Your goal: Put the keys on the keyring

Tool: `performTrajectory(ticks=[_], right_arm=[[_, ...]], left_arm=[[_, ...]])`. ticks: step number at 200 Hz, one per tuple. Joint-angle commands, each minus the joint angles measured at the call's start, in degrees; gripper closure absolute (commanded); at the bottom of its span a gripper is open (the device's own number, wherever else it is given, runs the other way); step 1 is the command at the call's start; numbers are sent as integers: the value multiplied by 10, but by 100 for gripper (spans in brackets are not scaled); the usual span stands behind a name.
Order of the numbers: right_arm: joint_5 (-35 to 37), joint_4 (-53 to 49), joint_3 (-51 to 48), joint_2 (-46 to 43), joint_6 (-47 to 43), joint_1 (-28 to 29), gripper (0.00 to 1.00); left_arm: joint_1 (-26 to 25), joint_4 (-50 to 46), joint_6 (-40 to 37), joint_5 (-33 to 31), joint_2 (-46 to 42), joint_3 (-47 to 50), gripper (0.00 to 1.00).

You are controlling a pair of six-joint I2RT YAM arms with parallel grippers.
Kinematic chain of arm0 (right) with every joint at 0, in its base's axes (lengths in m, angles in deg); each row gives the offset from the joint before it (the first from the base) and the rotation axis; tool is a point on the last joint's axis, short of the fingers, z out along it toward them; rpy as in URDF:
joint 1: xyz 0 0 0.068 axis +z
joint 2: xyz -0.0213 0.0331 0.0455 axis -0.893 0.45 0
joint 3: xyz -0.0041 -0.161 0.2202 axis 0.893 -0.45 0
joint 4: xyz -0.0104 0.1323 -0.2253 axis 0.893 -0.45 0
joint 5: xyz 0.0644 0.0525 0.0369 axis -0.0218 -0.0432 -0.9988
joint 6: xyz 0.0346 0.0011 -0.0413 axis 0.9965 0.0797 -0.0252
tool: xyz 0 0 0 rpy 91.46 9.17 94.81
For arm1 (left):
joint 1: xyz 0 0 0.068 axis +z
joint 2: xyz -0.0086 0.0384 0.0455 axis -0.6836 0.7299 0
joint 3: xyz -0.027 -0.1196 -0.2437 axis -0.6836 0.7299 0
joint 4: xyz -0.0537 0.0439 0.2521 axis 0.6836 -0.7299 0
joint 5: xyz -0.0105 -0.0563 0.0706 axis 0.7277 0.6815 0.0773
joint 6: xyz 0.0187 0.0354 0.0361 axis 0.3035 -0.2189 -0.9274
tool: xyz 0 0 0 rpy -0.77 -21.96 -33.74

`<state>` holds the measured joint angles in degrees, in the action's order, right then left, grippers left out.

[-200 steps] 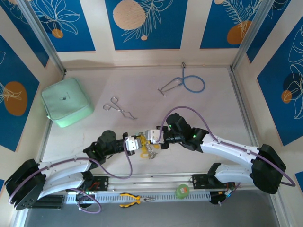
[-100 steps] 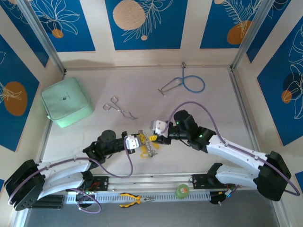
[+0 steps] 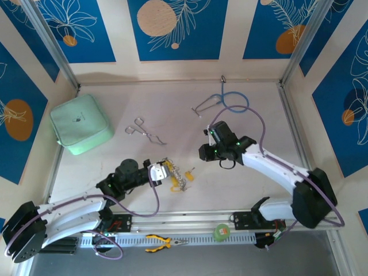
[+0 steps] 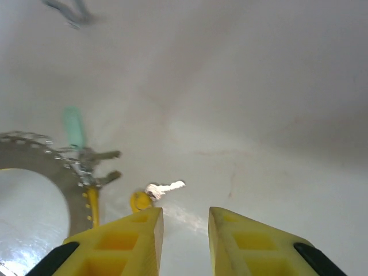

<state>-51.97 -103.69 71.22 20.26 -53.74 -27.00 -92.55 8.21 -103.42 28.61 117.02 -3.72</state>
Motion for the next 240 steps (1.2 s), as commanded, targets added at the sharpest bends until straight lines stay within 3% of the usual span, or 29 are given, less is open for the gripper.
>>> performTrajectory(ticks=[1,25,66,112,149,240], right_arm=[[-34,-72,41,47,61,10,72],[-39,-78,60,85,45,31,68],[-52,-89,84,144,61,72,61],[-76,-57,70,146,279,85,57],[-98,-22,49,150,423,93,63],[-112,-13,62,210,452,85,66]], left_arm=[[-5,3,27,-47,-19,-19,100],[-6,-51,78,-115,-23,-49,100],[-6,-77,110,-141,-39,-54,100],[-6,-81,81,-114,-57,-45,100],[-7,-73,52,-92,-55,-38,100],[-9,-68,41,-64,-50,-37,100]])
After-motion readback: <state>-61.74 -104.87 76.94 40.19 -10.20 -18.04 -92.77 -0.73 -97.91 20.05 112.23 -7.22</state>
